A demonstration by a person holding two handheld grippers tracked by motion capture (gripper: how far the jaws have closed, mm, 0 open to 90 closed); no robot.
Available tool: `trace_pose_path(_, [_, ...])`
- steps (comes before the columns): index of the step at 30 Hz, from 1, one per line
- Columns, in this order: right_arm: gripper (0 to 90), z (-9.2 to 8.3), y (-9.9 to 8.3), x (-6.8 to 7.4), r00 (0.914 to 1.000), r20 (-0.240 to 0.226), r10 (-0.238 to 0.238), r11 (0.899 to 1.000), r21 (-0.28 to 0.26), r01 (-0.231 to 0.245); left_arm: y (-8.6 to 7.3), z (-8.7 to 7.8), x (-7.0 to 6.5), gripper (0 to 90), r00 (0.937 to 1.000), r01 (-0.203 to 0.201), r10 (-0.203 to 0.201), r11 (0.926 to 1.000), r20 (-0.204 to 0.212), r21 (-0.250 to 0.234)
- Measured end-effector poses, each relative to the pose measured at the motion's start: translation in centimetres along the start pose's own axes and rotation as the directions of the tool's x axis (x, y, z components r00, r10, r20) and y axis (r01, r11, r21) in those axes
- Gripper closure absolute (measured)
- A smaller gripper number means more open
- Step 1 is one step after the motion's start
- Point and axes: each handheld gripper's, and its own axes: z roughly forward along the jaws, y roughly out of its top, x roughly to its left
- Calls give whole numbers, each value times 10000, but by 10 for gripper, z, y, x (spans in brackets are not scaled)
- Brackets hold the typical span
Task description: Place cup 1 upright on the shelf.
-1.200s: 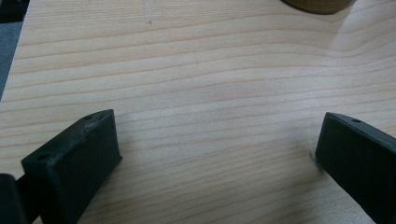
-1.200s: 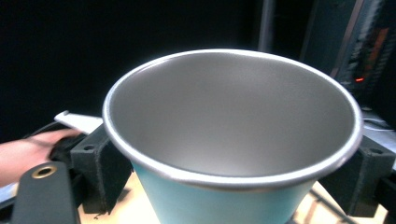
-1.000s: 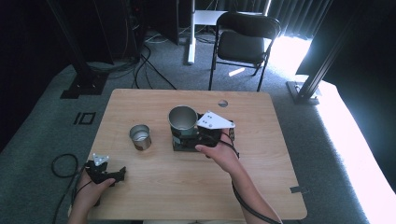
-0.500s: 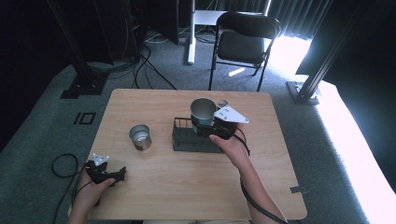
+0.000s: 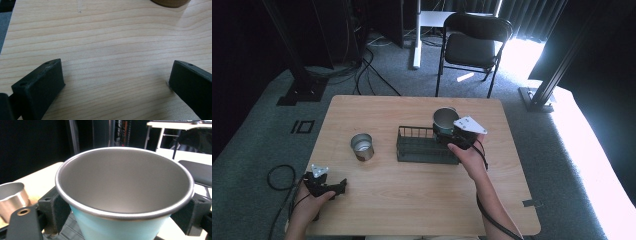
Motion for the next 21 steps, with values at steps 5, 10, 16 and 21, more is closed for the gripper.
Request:
trace_pose_path(5, [138,1,-9,-6,9997,173,149,9997,189,-152,0,0,0,4,10000,5,-5,10000,5,-13])
trace_pose_path(10, [138,5,-23,-12,9989,441,127,9983,563,-152,0,0,0,3,10000,2,-2,10000,7,-9])
trace_pose_path(16, [138,7,-35,-15,9982,520,312,9970,691,-347,0,0,0,4,10000,2,-2,10000,6,-9])
trace_pose_path(21, [138,10,-42,-14,9980,430,455,9955,806,-488,0,0,0,4,10000,6,-6,10000,6,-12])
